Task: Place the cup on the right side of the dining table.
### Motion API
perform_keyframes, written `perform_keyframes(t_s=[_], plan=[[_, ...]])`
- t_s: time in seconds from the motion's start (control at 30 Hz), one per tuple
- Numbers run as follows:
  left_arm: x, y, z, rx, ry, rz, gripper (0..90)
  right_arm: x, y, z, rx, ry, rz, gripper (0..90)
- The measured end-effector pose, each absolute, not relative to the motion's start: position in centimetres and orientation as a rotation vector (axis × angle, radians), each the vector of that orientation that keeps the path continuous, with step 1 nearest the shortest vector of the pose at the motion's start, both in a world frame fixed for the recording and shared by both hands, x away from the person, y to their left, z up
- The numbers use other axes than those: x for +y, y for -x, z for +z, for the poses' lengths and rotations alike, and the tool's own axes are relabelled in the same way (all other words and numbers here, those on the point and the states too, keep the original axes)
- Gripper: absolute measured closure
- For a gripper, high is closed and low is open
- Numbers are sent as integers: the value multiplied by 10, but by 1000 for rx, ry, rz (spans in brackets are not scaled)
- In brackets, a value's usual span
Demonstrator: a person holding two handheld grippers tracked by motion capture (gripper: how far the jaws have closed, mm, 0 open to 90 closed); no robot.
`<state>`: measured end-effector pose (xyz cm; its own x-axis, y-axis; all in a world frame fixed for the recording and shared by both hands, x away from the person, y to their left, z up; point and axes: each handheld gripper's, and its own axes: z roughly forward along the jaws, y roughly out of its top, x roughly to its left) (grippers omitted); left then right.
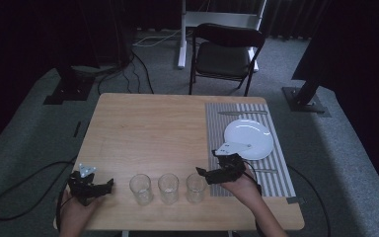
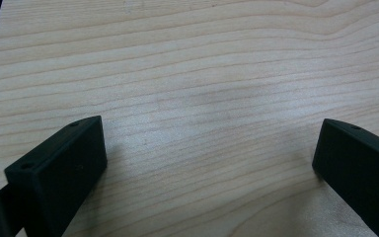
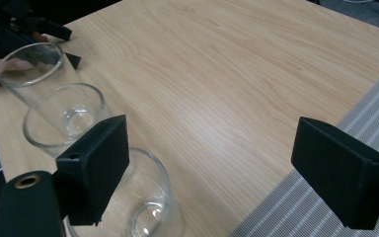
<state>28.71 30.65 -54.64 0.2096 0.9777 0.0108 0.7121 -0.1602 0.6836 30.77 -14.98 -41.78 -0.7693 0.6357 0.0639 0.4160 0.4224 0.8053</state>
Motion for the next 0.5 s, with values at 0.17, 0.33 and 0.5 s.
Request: perform_keyframes(t_s=[0.17, 0.33, 0.5], plan=[[307, -287, -546, 1562, -1942, 628, 5, -136, -309, -415, 2451, -884, 1283, 143], [307, -287, -546, 1561, -1943, 629, 4, -118, -309, -413, 2484, -831, 1289, 143], [307, -287, -546, 1561, -1942, 629, 4, -100, -309, -415, 2523, -801, 1287, 143]])
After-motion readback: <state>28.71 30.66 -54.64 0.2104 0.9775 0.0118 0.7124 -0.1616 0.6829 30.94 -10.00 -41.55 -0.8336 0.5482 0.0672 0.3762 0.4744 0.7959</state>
